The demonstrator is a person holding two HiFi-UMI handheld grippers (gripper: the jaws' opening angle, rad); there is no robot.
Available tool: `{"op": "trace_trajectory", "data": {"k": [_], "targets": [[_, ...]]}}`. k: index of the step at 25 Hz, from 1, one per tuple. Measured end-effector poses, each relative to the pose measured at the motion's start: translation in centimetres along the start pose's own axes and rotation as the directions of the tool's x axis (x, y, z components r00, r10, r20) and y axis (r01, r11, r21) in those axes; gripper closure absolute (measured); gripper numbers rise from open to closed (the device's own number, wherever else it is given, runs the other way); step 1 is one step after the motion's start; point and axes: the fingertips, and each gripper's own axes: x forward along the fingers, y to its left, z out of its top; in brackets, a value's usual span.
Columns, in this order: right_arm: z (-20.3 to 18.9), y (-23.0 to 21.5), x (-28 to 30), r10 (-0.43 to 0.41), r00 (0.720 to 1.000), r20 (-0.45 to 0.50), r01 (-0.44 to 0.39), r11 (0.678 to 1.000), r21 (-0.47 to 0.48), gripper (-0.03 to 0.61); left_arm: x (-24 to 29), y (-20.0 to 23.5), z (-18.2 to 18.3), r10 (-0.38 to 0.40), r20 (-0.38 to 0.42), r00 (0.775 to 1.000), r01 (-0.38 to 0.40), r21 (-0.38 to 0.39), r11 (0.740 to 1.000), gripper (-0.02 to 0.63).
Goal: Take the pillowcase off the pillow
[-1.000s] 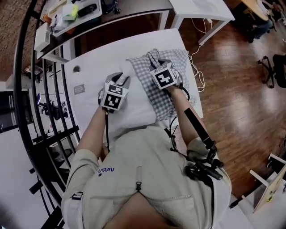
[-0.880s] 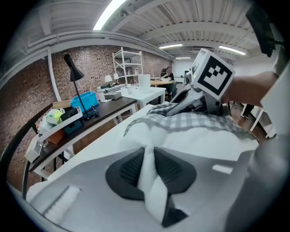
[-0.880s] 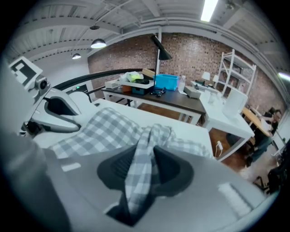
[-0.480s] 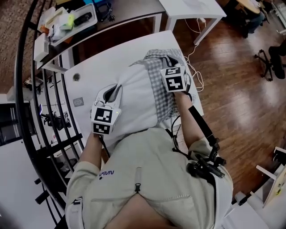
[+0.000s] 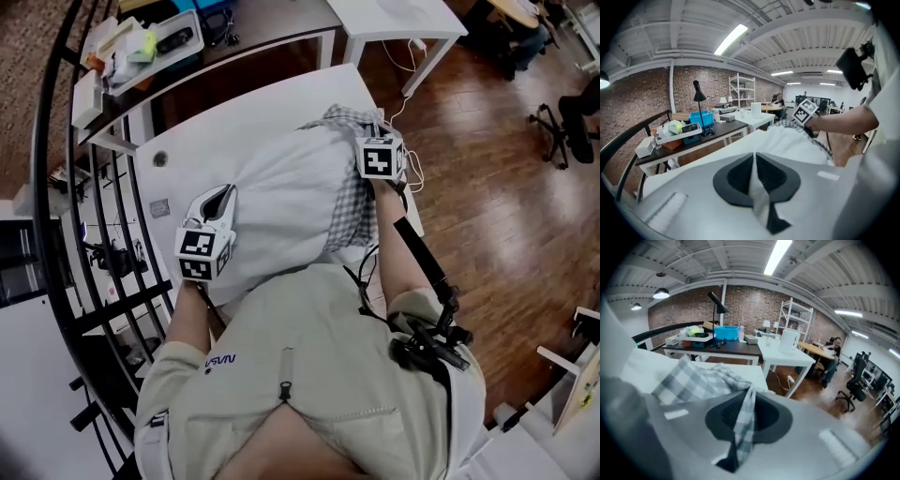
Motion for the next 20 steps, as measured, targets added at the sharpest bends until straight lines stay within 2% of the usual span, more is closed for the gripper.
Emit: {"op": "trace_trajectory", "data": {"k": [2, 4, 6, 9, 11, 13, 16, 18, 20], "targets": [[-3.5, 0.3, 1.8, 0.006, 0.997, -0.082, -0.004, 1.000, 0.028, 0.565, 2.8, 1.5, -2.7, -0.002, -0.032, 0.999, 0.000, -0.049, 0.999, 0.594], [-5.2, 0.9, 2.6, 0.036, 0.996, -0.084, -0.032, 0.998, 0.048, 0.563, 4.7, 2.1, -3.2, -0.006, -0.033, 0.999, 0.004, -0.044, 0.999, 0.592], [-4.6, 0.9, 2.2, 0.075, 0.997, -0.020, -0.073, 0.995, 0.074, 0.551, 5.5, 2.2, -2.2, -0.007, -0.022, 1.000, 0.007, 0.006, 1.000, 0.586], [-1.8, 0.6, -0.7, 0.130, 0.987, 0.099, -0.139, 0.986, 0.091, 0.428, 4.8, 2.0, 0.4, 0.018, 0.029, 0.999, -0.021, 0.093, 0.995, 0.506], [-0.6, 1.0, -3.9, 0.161, 0.973, 0.163, -0.176, 0.981, 0.082, 0.416, 2.9, 0.3, 2.5, 0.009, 0.070, 0.997, -0.021, 0.162, 0.987, 0.471], [-0.5, 1.6, -7.8, 0.182, 0.959, 0.216, -0.201, 0.977, 0.073, 0.416, 0.7, -3.4, 4.1, -0.083, 0.083, 0.993, 0.063, 0.223, 0.973, 0.440], [-2.1, 3.1, -13.1, 0.209, 0.945, 0.251, -0.231, 0.971, 0.062, 0.416, -1.7, -9.6, 4.0, -0.259, 0.029, 0.965, 0.241, 0.282, 0.929, 0.422], [-4.6, 4.5, -15.9, 0.225, 0.945, 0.238, -0.246, 0.967, 0.061, 0.416, -2.6, -12.4, 2.3, -0.314, -0.031, 0.949, 0.308, 0.311, 0.899, 0.405], [-7.9, 6.1, -18.2, 0.239, 0.952, 0.190, -0.255, 0.965, 0.065, 0.416, -3.0, -14.2, -0.4, -0.342, -0.110, 0.933, 0.359, 0.309, 0.881, 0.374]]}}
